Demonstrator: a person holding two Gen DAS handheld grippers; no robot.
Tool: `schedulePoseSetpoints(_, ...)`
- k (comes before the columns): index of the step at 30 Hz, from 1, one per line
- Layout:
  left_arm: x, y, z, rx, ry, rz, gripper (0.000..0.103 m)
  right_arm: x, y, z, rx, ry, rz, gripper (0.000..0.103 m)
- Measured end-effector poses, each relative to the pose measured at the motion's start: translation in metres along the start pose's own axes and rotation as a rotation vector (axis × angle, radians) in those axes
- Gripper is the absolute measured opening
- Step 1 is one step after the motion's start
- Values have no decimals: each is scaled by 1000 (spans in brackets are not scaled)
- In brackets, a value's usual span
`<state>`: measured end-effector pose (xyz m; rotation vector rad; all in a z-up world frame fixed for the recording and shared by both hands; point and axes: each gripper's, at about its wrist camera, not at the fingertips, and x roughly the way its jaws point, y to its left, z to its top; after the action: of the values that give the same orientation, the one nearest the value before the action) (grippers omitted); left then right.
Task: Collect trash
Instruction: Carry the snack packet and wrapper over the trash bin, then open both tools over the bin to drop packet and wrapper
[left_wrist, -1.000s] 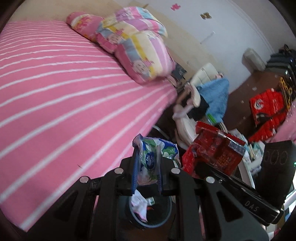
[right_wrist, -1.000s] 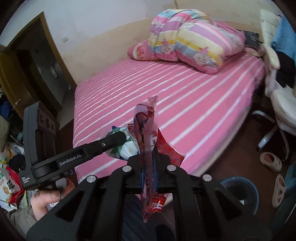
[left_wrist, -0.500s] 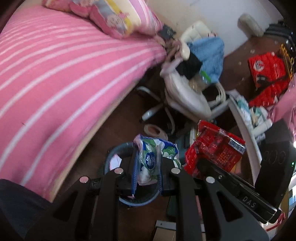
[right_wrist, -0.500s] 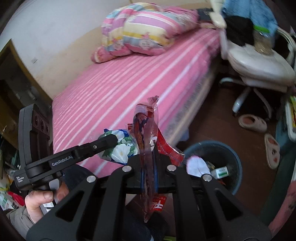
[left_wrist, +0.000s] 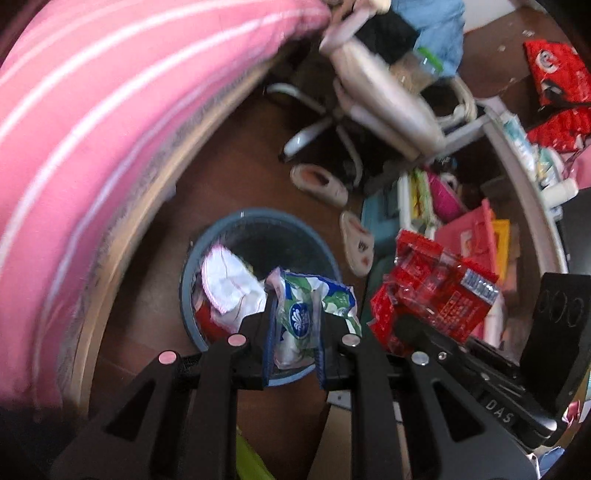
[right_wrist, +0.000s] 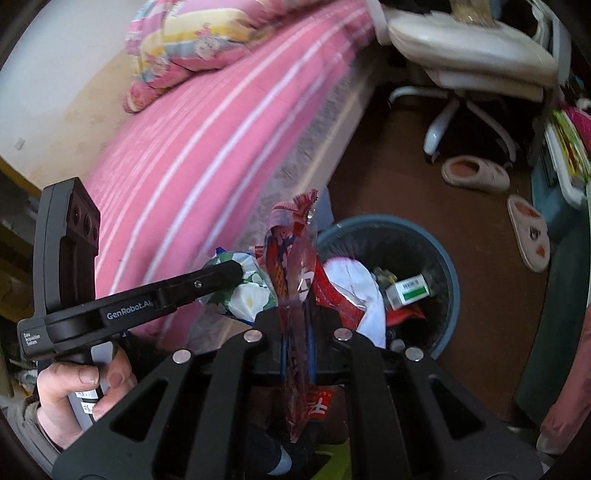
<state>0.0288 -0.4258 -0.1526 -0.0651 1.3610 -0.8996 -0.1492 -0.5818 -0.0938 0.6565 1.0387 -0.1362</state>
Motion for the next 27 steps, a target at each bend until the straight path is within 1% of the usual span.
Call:
schedulePoseSetpoints(2,17,3,4,-4,44,-9,16,8,-8,-1,19,19,-10,9)
schedulePoseSetpoints(6,43,8,10,-7,101,-6,17,24,-20,-1,45,51,-30,9)
schedulePoseSetpoints(10,61,13,12,-9,142,-5,17,37,-27,0,56,75,-47,9)
schedulePoseSetpoints(13,72,15,14,-12,167,8,18,47,-32,1,68,91,-60,11)
schedulePoseSetpoints(16,80,16,14,-19,193,13,22,53,-36,2,72,99,-73,15)
schedulePoseSetpoints(17,82,16,14,-14,195,25,28,54,-36,2,73,96,-84,24)
schedulePoseSetpoints(18,82,17,14,-13,194,28,31,54,-38,3,73,94,-89,43)
schedulePoseSetpoints(19,82,17,15,-16,190,26,38,54,-38,3,72,89,-96,52)
schedulePoseSetpoints(20,81,18,15,-18,187,27,47,53,-38,2,69,79,-111,64)
schedulePoseSetpoints(21,80,17,16,-21,182,29,51,51,-38,2,65,71,-126,69)
schedulePoseSetpoints(22,78,17,17,-25,174,30,56,50,-38,2,62,68,-134,71)
schedulePoseSetpoints(24,75,17,19,-27,154,28,62,48,-38,2,62,66,-143,80)
schedulePoseSetpoints(26,70,17,20,-36,139,33,74,45,-37,2,60,64,-148,83)
schedulePoseSetpoints(27,68,17,20,-39,132,34,75,42,-36,2,58,62,-151,86)
